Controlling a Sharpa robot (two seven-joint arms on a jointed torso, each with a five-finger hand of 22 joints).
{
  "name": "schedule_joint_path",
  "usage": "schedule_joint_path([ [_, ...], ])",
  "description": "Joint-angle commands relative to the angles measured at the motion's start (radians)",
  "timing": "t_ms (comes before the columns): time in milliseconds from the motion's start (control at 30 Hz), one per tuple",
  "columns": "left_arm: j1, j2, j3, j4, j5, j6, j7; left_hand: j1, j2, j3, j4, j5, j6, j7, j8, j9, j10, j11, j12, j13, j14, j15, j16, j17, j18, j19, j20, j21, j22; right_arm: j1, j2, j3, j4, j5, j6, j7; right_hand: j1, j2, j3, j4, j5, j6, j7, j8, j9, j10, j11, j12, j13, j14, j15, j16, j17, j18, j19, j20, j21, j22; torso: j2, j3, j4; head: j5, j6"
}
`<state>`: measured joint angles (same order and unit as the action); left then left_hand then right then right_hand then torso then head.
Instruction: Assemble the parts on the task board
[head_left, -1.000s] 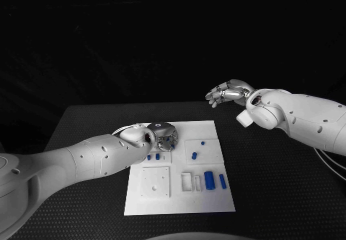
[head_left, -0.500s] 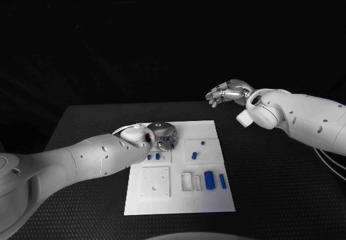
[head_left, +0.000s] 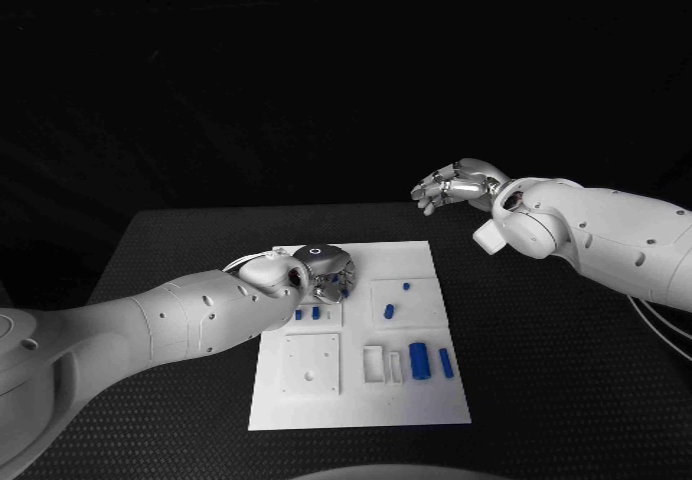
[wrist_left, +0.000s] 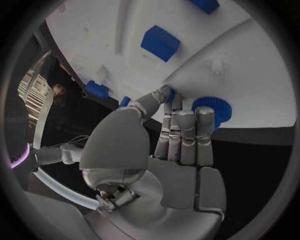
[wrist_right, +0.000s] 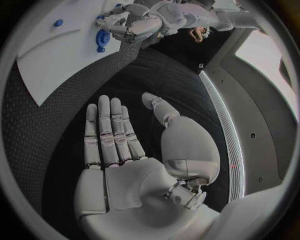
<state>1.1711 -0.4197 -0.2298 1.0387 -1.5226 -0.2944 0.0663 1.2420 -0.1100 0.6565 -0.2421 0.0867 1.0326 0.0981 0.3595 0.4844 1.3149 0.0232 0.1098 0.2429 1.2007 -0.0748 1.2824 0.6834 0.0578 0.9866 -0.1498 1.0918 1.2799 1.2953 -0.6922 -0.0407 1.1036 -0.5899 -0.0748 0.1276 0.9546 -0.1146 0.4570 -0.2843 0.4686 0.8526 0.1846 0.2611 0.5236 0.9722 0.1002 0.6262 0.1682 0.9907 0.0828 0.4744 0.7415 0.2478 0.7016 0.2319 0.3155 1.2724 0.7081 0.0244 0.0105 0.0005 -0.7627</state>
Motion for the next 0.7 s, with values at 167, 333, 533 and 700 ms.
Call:
schedule_joint_path([
  [167,-0.005,-0.022,0.010,0.029,0.038,-0.027,0.002,-0.002,0.017,0.006,0.001,0.006,0.013,-0.001,0.005,0.001,0.023,0.012,0.002,0.010,0.011,-0.002,-0.001,-0.004,0.087,0.008,-0.013,-0.006,-0.002,0.000,0.000,0.000,0.000,0.000,0.006,0.012,-0.009,0.004,0.003,0.005,0.006,0.005,0.000,0.007,-0.001,0.007,0.002,-0.003,-0.001,-0.003,0.004,-0.003,-0.001,0.014,-0.007,-0.002,0.006,0.002,0.000,0.0000,0.0005,0.002,0.004],
  [333,-0.004,-0.040,0.038,0.055,0.106,-0.026,0.004,-0.003,0.017,0.006,0.002,0.007,0.014,-0.001,0.005,0.001,0.025,0.011,0.001,0.010,0.013,-0.003,-0.002,-0.005,0.087,0.009,-0.014,-0.007,-0.003,0.000,-0.002,0.000,0.000,0.000,0.006,0.012,-0.009,0.004,0.003,0.005,0.006,0.005,0.000,0.007,-0.002,0.007,0.002,-0.003,-0.001,-0.003,0.004,-0.003,-0.001,0.014,-0.007,-0.002,0.006,0.002,-0.001,0.0004,0.0009,0.004,0.006],
  [533,-0.001,-0.076,0.078,0.104,0.137,-0.034,0.008,-0.005,0.017,0.007,0.003,0.008,0.015,-0.001,0.005,0.001,0.026,0.011,0.000,0.011,0.015,-0.003,-0.003,-0.006,0.087,0.011,-0.015,-0.007,-0.003,0.000,-0.009,0.000,0.007,0.001,0.005,0.011,-0.009,0.004,0.003,0.005,0.006,0.005,0.000,0.007,-0.002,0.007,0.002,-0.003,-0.001,-0.003,0.004,-0.003,-0.001,0.014,-0.007,-0.002,0.007,0.002,-0.002,0.0003,0.0024,0.006,0.010],
  [700,0.004,-0.106,0.090,0.135,0.148,-0.021,0.005,-0.005,0.018,0.007,0.003,0.008,0.015,-0.001,0.004,0.001,0.026,0.011,0.000,0.011,0.016,-0.003,-0.003,-0.006,0.086,0.011,-0.015,-0.007,-0.003,0.000,-0.011,0.000,0.008,0.001,0.006,0.011,-0.009,0.003,0.003,0.005,0.006,0.005,0.000,0.007,-0.002,0.007,0.002,-0.003,-0.001,-0.003,0.004,-0.003,-0.001,0.014,-0.007,-0.002,0.007,0.002,-0.001,0.0001,0.0025,0.010,0.013],
])
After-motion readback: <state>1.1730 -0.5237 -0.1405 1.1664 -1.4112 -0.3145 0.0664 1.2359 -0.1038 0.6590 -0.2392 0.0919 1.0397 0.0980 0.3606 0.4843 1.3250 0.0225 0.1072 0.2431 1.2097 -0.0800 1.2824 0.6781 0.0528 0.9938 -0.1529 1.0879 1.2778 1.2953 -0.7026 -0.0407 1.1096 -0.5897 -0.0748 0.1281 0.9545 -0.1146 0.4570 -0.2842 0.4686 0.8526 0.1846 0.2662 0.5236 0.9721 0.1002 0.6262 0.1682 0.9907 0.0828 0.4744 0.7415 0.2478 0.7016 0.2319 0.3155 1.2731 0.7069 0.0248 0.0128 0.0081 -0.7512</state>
